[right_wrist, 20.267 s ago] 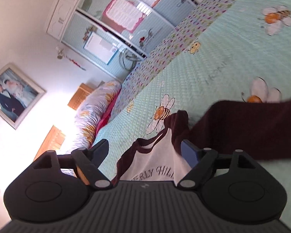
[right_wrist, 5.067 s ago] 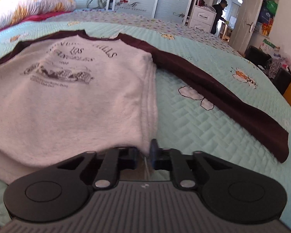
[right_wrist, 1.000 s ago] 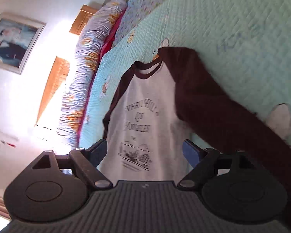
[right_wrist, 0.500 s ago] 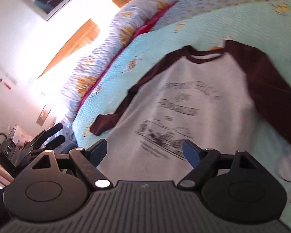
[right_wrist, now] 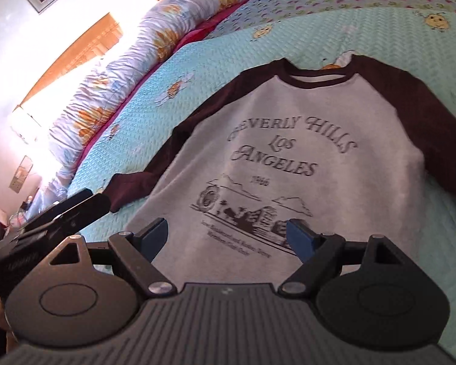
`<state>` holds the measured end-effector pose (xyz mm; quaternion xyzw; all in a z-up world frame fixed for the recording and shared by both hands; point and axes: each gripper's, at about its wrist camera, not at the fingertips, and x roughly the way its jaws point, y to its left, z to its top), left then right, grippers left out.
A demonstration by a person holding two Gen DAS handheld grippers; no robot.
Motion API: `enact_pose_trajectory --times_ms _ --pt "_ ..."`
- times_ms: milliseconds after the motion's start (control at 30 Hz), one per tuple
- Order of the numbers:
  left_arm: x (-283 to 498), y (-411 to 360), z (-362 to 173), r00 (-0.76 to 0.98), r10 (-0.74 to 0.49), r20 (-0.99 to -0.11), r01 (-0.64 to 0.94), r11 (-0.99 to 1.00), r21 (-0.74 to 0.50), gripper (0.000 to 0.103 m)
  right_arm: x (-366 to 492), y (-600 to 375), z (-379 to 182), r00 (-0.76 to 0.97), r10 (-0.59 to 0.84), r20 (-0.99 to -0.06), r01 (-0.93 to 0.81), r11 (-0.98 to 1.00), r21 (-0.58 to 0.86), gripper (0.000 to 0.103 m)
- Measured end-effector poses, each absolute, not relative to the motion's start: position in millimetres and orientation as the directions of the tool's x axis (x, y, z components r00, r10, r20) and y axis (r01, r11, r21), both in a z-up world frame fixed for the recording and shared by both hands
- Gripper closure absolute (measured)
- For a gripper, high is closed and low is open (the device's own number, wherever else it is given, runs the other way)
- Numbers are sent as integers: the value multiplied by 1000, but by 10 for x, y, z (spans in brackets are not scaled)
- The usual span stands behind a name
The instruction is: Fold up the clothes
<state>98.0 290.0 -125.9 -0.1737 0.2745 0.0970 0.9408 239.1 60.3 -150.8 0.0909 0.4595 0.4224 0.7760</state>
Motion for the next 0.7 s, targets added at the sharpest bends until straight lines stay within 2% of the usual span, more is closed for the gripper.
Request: enact_pose_trajectory --times_ms 100,133,167,233,267,367,400,467,533,567,700 --pt "1141 3017 -1510 837 -119 -534 -238 799 -552 13 2462 413 -1527 247 732 -635 -566 641 519 18" --pt "1180 3020 -1592 853 -177 -490 -214 739 -639 10 2486 349 -1533 256 730 -634 -564 645 515 18" --pt "1207 2995 -1674 878 -224 -422 -176 669 -722 0 2510 286 -1539 264 727 -633 -562 650 511 18" --pt "1261 2945 -1839 917 -295 -270 -89 507 -857 0 2557 159 -1551 282 722 -632 -558 659 504 18" --pt "1307 2892 -1915 919 -313 -240 -76 457 -886 0 2581 95 -1557 290 719 -631 -556 664 501 18" --pt "1490 2671 -2129 897 -349 -270 -121 394 -911 0 2652 -96 -1576 316 711 -628 -549 677 490 18" --pt "1541 2596 -2187 883 -353 -310 -155 403 -902 0 2676 -159 -1582 324 708 -627 -546 682 487 18" --pt "1636 2438 -2275 827 -334 -452 -260 487 -834 0 2744 -266 -1613 331 695 -638 -536 695 480 18" --pt "1769 2258 -2336 728 -264 -633 -369 627 -686 0 2816 -363 -1647 322 692 -646 -531 697 482 18" --pt "1851 2147 -2346 684 -223 -695 -388 696 -605 0 2836 -411 -1650 323 698 -640 -540 691 481 18" --pt "2060 1822 -2294 612 -75 -787 -422 810 -406 0 2899 -521 -1691 335 687 -645 -572 692 440 18"
